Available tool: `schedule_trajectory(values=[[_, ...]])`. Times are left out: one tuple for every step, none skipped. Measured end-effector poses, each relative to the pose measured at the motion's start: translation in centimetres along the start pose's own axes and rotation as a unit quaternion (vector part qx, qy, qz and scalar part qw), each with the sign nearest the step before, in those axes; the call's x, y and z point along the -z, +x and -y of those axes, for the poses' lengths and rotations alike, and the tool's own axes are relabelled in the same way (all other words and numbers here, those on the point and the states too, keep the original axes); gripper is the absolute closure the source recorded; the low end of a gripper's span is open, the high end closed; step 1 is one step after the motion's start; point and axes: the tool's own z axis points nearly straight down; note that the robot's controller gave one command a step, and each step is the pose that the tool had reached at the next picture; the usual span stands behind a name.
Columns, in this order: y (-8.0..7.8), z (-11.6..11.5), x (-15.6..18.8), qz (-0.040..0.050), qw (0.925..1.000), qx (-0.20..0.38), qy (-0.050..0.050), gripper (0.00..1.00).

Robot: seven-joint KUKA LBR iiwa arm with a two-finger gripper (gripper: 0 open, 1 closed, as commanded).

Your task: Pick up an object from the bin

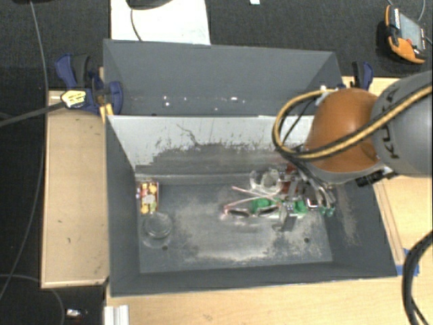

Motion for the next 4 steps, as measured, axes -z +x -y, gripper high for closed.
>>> schedule_trajectory(values=[[0.3,0.1,-3.1,-0.0004,1.0,-0.004,-0.001,0.0],[-0.1,-0.2,-3.8,-0.001,0.9999,-0.015,0.0,1.0],[-0.1,-0.2,-3.8,-0.001,0.9999,-0.015,0.0,1.0],[0.4,-0.3,5.4,-0.0027,1.0,-0.001,0.0,1.0]])
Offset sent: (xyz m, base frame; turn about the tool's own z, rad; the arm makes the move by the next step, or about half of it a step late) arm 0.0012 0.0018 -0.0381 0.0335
